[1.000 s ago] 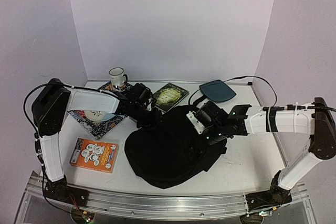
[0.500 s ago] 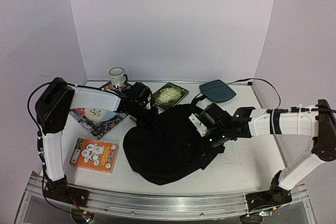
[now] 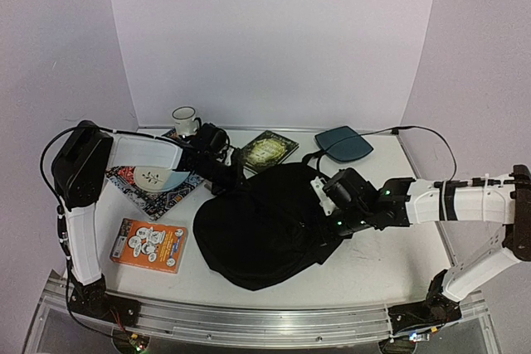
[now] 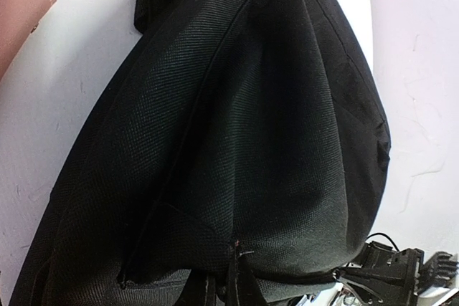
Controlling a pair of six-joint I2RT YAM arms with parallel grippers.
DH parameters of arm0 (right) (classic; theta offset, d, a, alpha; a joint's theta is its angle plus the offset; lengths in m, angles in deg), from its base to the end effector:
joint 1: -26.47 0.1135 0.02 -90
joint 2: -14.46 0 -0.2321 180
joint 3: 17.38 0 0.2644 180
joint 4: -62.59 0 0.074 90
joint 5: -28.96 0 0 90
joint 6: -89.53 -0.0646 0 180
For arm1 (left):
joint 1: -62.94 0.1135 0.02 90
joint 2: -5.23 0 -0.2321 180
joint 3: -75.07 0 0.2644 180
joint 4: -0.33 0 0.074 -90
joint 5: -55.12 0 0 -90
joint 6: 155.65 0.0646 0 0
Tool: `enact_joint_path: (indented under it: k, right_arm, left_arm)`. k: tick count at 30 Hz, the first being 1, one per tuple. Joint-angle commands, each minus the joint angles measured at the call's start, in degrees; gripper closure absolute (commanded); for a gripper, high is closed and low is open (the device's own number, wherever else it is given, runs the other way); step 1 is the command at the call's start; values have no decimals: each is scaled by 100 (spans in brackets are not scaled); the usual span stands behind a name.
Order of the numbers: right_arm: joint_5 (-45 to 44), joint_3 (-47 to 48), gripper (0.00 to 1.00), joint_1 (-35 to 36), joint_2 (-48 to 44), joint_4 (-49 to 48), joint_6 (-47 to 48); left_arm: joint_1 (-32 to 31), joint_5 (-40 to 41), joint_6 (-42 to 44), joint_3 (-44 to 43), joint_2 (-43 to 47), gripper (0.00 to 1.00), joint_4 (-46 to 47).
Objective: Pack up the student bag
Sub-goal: Adjust the student bag at the center of the board.
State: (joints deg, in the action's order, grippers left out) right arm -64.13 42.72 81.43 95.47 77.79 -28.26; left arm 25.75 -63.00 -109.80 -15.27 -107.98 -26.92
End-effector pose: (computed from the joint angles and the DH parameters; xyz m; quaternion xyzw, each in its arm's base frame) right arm 0.1996 0.2785 0.1668 -0.1974 0.8691 0.2814 0.3558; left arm 0.3314 -0.2897 0.1235 0.0273 0.9152 -0.3888 0.1021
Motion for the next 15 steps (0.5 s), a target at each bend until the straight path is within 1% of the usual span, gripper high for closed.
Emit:
enact_joint_path:
  k: [1,5,8,15]
  right_arm:
    - [-771,274,100,-117,374,1258,-169]
    - [-1169,723,100,-490,660,1284,106]
    - [-1421,974,100,-986,773,1337,249]
    - [-1811,1780,100,-1761,1136,1350,921]
  left_arm:
    - [333,478,-59,22,283,100,543]
    - [297,514,-39,256,589,100,691]
    - [156,554,72,420,855,100,717]
    - [-665,441,190,775,1108,100,818]
